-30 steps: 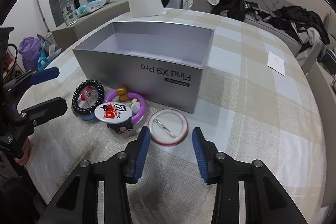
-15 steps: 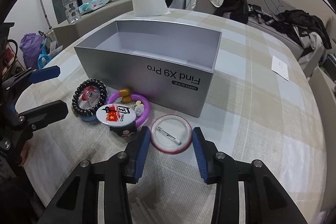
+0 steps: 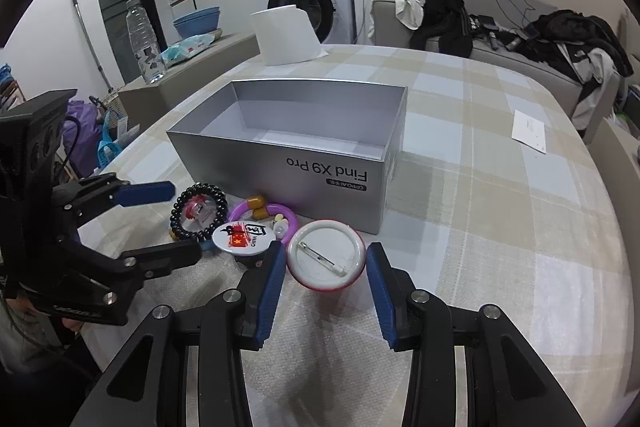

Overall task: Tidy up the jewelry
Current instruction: 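Lift the white badge with the right tool while the left tool grasps the second bead bracelet, then carry both items over the grey box and open both tools to drop them, then withdraw both tools and move the right tool toward the purple ring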

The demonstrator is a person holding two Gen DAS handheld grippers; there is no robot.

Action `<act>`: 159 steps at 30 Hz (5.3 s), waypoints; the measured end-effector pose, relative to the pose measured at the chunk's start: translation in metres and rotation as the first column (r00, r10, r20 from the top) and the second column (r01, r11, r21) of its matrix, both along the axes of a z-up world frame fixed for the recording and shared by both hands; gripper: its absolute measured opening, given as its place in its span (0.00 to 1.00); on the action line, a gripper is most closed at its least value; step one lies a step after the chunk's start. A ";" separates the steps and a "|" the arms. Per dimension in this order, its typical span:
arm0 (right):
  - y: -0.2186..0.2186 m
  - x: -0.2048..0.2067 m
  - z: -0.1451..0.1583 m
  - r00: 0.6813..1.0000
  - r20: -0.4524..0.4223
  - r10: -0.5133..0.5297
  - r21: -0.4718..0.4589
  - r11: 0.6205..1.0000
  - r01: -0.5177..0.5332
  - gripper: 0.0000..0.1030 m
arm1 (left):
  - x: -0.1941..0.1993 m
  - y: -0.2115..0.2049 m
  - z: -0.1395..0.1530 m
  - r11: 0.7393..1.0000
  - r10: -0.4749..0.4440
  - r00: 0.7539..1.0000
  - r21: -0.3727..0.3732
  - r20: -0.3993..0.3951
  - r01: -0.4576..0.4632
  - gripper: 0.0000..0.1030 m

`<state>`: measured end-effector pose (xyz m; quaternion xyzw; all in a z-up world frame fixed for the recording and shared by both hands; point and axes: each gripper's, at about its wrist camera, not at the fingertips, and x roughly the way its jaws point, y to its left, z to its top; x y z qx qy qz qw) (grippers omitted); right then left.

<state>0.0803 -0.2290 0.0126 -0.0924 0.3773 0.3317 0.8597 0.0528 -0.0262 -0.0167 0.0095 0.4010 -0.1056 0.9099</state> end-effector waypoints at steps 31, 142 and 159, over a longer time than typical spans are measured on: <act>-0.007 -0.004 0.008 1.000 0.020 0.005 0.033 0.999 -0.005 0.39 | -0.023 0.000 0.021 1.000 -0.001 0.985 0.010 0.170 -0.001 0.39; -0.008 0.008 0.009 0.998 -0.022 -0.067 0.090 0.994 0.069 1.00 | -0.030 0.011 0.035 0.992 0.122 0.967 -0.056 0.222 -0.112 0.99; 0.025 -0.004 -0.017 0.993 -0.098 0.071 0.022 0.997 -0.069 0.57 | -0.030 0.023 0.025 0.987 0.153 0.971 -0.076 0.186 -0.141 0.99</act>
